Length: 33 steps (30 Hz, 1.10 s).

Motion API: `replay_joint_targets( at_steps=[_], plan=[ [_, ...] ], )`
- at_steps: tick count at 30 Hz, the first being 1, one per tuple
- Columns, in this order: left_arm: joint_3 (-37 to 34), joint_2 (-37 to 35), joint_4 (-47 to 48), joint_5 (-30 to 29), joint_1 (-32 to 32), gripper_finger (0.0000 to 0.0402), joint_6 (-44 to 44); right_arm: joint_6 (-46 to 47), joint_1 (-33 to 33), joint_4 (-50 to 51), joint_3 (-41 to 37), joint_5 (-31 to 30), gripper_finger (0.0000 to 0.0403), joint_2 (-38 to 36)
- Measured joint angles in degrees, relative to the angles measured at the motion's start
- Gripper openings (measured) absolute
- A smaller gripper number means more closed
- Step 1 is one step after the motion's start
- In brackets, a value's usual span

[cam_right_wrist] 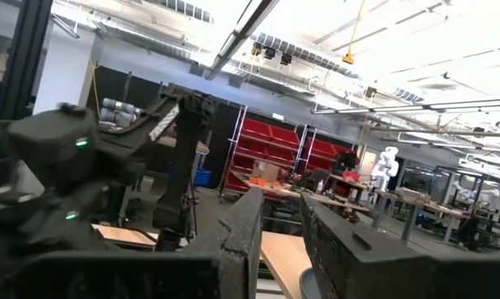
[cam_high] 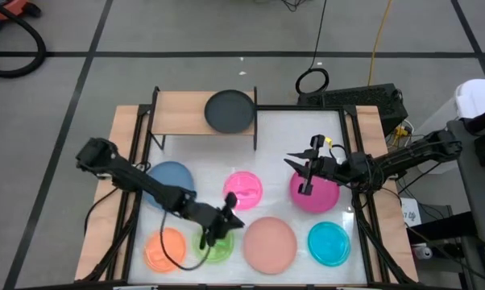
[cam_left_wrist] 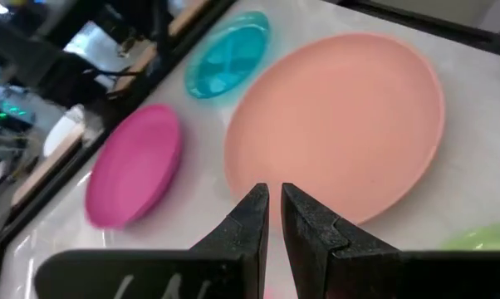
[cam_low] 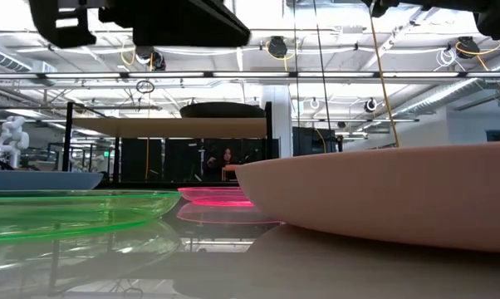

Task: Place and stack plates onto a shelf
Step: Stack the peach plate on top of the black plate on the shelf

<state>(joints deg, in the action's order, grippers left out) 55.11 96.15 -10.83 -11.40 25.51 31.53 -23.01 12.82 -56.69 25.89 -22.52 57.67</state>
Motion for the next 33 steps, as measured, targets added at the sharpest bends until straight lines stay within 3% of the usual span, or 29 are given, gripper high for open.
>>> replay_joint_targets(
  at_steps=[7, 15, 18, 28, 33],
  plan=[
    [3.48, 6.88, 2.70, -2.02, 0.68, 0.0042, 9.42, -0.20, 0.00, -0.02, 0.00, -0.02, 0.0070, 0.00],
    [4.17, 10.35, 1.92, -2.48, 2.22, 0.0044, 11.83, -0.20, -0.02, -0.07, 0.02, -0.11, 0.0070, 0.00],
    [4.18, 10.37, 2.10, -3.70, 2.37, 0.0062, 11.52, -0.21, -0.02, -0.18, 0.04, -0.13, 0.0070, 0.00],
    [4.16, 9.33, 0.36, -6.18, 1.98, 0.0162, -0.85, 0.18, -0.01, -0.47, 0.04, -0.15, 0.0070, 0.00],
    [4.13, 7.17, 1.55, -7.12, 1.13, 0.0189, -16.34, 0.21, 0.00, -0.46, 0.04, -0.15, 0.0070, 0.00]
  ],
)
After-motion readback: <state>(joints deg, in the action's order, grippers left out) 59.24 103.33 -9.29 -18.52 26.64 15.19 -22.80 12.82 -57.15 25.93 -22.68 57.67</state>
